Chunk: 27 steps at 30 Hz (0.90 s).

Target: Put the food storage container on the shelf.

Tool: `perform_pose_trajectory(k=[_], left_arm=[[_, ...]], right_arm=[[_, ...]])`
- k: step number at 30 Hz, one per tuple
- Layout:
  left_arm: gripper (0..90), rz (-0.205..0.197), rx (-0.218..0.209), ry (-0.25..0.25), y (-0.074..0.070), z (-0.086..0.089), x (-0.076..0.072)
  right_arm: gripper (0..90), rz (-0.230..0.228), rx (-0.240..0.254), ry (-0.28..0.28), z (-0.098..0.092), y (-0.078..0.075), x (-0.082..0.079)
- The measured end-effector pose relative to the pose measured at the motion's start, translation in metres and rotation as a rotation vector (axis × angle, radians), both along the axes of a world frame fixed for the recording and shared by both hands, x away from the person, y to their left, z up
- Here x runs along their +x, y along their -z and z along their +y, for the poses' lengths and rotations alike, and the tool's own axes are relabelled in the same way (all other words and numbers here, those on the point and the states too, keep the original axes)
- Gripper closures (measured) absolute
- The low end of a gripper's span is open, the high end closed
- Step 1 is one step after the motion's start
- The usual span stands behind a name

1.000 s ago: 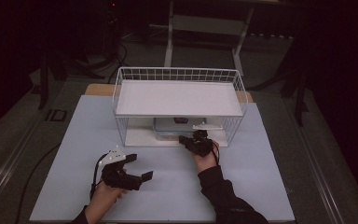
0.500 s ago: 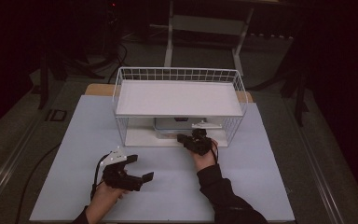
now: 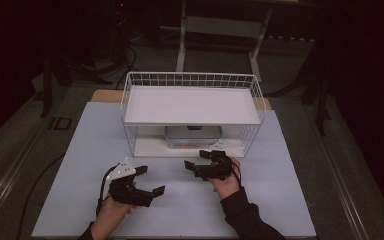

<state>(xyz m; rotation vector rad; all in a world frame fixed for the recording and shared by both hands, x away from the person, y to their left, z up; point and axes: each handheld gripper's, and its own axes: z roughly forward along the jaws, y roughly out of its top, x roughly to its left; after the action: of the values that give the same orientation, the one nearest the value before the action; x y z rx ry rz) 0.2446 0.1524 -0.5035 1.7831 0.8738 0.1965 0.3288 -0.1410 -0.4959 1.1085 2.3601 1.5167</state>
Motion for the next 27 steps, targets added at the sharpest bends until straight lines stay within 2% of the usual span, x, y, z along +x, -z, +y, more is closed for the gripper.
perform_pose_trajectory(k=[2,11,13,27], left_arm=[[0.0,0.0,-0.001,0.004,0.0,-0.001,0.0],[0.0,-0.011,-0.001,0.011,-0.002,0.0,-0.002],[0.0,-0.011,-0.004,0.01,-0.002,0.002,-0.002],[0.0,-0.014,0.0,0.017,-0.004,0.004,-0.009]], right_arm=[[17.3,-0.001,-0.004,-0.009,-0.006,-0.002,-0.007],[17.6,-0.033,0.031,0.018,-0.031,-0.011,-0.034],[17.6,-0.052,0.018,0.023,-0.035,-0.012,-0.04],[17.4,-0.054,0.018,0.066,-0.065,-0.004,-0.06]])
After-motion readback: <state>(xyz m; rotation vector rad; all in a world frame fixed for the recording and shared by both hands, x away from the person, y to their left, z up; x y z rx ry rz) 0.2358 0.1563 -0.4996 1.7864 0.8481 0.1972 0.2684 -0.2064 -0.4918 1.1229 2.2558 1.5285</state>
